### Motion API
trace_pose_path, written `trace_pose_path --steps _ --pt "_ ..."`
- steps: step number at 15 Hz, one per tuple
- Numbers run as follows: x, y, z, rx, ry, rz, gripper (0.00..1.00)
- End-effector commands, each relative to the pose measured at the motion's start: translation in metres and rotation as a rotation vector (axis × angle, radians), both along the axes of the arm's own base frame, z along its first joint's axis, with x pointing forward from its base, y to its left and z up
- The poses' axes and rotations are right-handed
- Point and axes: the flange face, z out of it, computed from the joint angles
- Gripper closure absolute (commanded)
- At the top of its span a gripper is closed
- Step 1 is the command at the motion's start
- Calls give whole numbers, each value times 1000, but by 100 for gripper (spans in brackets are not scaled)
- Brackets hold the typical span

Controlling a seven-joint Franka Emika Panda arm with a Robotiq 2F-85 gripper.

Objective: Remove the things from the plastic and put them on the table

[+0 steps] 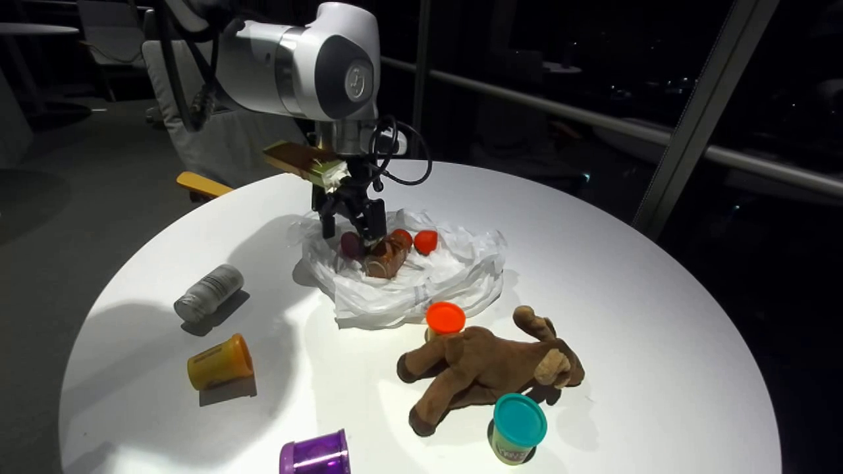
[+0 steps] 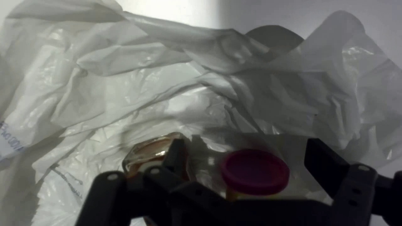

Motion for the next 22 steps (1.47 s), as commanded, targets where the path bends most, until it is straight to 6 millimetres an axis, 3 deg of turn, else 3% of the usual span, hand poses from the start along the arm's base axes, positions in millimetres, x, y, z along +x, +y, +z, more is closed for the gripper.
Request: trace_pose_path --steps 1,2,5,9,13,14,15,17,22 --pt "15 2 -2 4 -4 -3 26" --pt "15 2 1 7 -6 -4 30" --pt "14 -1 11 18 -17 -10 55" --pt "10 -8 -1 6 4 -19 85" --pt "9 -12 -9 -3 14 -27 95" --pt "9 -11 -9 -3 14 -26 89" --pt "9 -11 -8 -5 10 -25 67" --pt "11 -8 1 -9 -16 -19 61" --pt "21 6 19 4 -70 -4 23"
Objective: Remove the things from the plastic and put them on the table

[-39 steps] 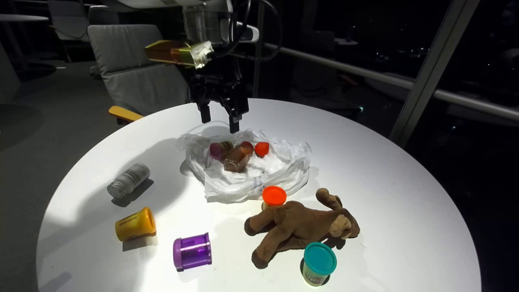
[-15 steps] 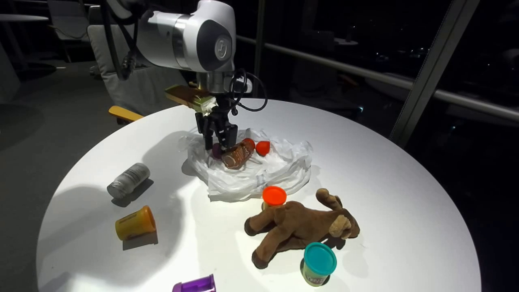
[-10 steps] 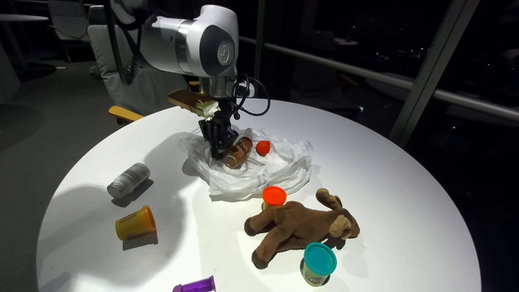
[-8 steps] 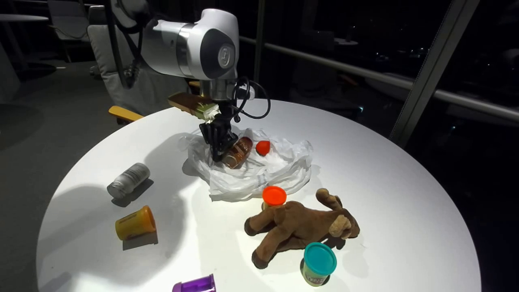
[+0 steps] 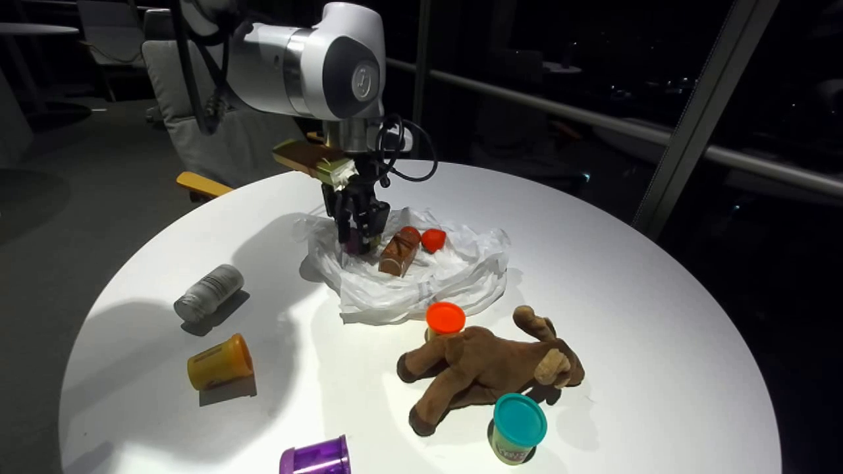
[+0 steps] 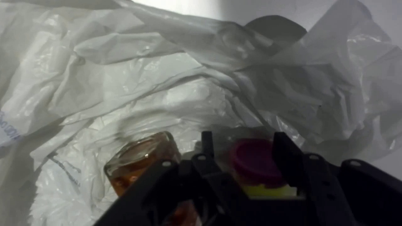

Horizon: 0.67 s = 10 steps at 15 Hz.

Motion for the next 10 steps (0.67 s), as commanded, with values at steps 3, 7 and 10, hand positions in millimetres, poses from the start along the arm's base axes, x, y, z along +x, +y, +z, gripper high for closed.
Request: trace_pose_path --steps 3,7,10 --pt "12 13 11 16 -26 3 0" --pt "17 15 -1 5 -19 2 0" --pt "23 14 -5 4 -18 0 0"
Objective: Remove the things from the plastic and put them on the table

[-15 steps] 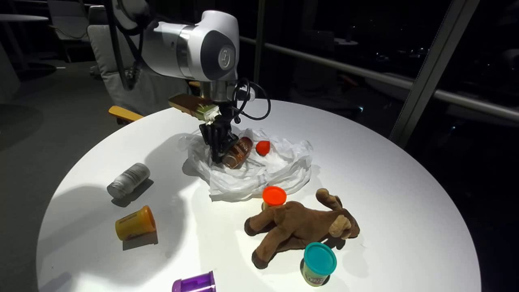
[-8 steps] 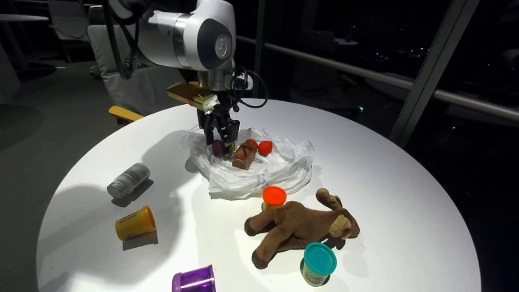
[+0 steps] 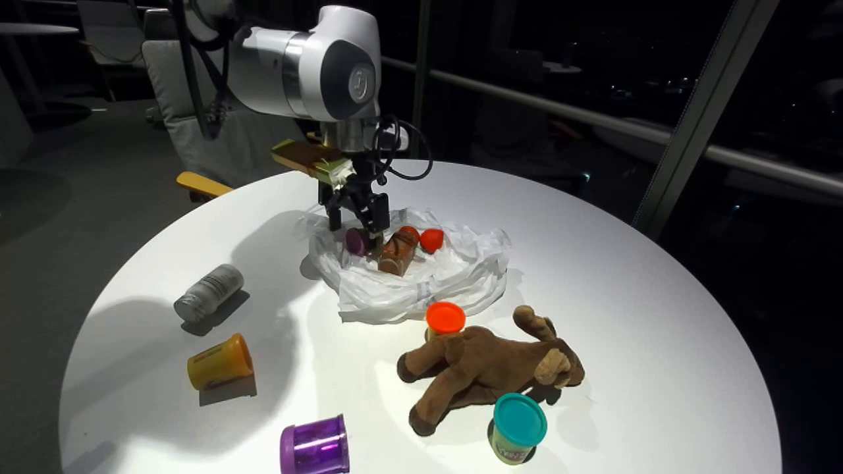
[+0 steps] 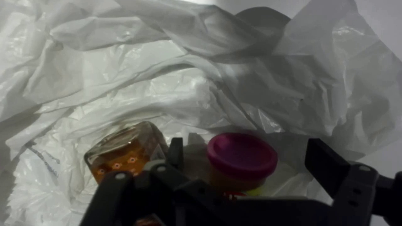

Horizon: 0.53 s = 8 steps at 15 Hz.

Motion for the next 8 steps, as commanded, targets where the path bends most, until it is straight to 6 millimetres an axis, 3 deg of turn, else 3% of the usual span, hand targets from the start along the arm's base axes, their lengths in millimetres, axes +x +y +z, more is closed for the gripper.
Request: trace_pose_path --steps 1,8 --pt "16 2 0 0 -9 -14 1" --pt "31 -7 5 -9 -26 -26 0"
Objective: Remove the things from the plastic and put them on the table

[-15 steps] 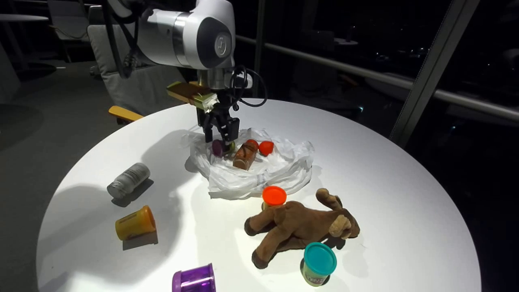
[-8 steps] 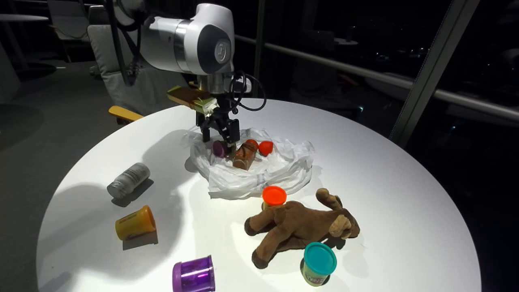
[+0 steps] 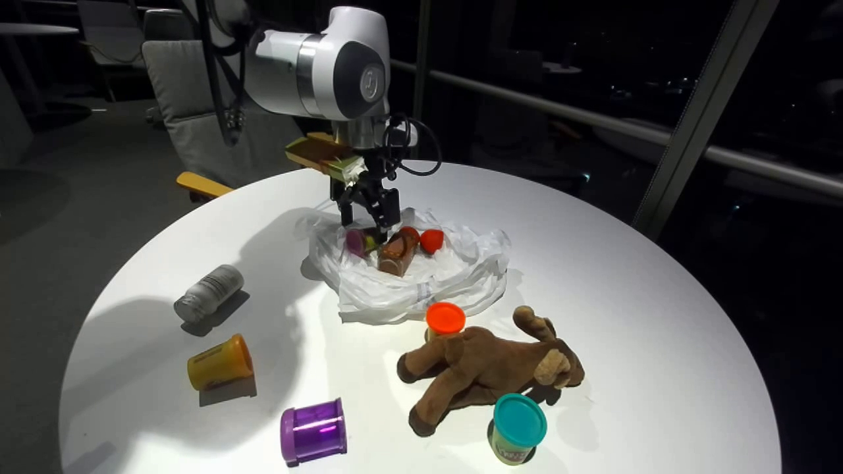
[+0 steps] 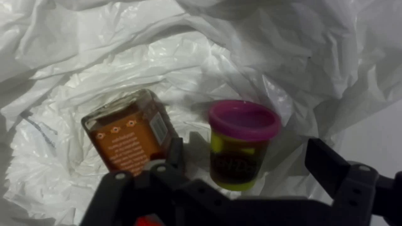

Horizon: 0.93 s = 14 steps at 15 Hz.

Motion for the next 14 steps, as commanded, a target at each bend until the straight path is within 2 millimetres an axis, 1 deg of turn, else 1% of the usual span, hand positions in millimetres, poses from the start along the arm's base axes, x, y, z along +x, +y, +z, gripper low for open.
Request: trace_pose_path --steps 1,6,7,8,9,10,14 --pt "10 -4 1 0 12 -20 0" --pt "9 -7 -5 0 38 -25 0" --pt "9 -8 -7 -1 42 -26 3" --pt "9 -9 -8 -6 43 -26 20" --pt "10 -9 -8 -8 45 -27 28" --pt "11 -10 -9 -10 45 -28 30" --pt "13 -14 -11 -18 47 -35 63"
